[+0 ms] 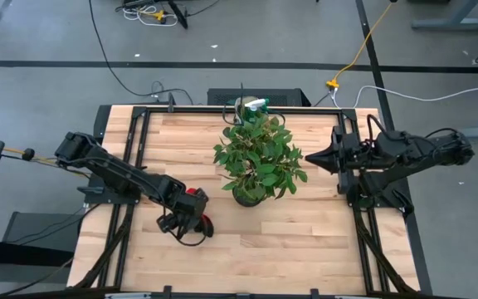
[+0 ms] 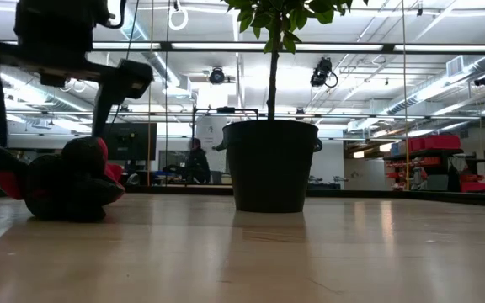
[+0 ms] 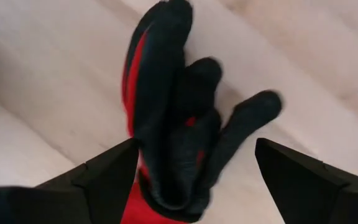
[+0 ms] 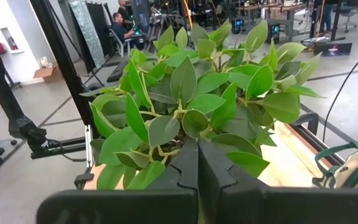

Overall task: Pick & Place Garden tools in Gardening bag
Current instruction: Put the black red gloves into the gardening bag

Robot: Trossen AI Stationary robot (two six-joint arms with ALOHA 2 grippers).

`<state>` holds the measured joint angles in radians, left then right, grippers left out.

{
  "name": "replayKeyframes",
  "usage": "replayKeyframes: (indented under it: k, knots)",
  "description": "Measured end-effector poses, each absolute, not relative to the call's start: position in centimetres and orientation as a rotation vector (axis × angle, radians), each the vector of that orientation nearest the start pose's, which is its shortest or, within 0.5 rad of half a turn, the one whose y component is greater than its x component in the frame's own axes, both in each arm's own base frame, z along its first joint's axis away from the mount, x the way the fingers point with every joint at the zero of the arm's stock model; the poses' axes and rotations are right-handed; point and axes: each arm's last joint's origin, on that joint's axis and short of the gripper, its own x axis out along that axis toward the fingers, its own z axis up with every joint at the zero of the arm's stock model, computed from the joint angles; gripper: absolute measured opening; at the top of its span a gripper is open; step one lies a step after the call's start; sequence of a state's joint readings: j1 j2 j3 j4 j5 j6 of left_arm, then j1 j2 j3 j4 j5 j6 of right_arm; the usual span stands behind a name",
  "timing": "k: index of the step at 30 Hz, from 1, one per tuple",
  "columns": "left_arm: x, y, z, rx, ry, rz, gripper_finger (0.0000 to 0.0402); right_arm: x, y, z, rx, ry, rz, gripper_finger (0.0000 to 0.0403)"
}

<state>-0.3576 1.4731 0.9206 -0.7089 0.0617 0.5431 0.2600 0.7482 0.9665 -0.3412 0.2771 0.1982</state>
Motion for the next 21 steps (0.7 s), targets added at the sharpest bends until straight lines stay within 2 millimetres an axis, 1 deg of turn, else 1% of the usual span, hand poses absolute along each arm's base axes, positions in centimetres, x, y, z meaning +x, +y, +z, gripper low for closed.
replayKeyframes:
  k: [4, 9, 16, 21]
  knots:
    - [24.7, -9.3, 19.0, 0.701, 1.109, -0.677, 0.0332, 14.8, 3.1, 38.2, 0.167, 0.126, -0.030, 0.0000]
    - [24.9, -9.4, 18.8, 0.700, 1.060, -0.669, 0.0332, 14.9, 3.1, 38.1, 0.165, 0.130, -0.030, 0.0000]
    - [24.5, -9.2, 17.7, 0.694, 1.061, -0.665, 0.0332, 14.9, 3.1, 38.1, 0.165, 0.130, -0.030, 0.0000]
    - [24.7, -9.3, 17.5, 0.689, 1.027, -0.654, 0.0332, 14.9, 3.1, 38.1, 0.166, 0.129, -0.030, 0.0000]
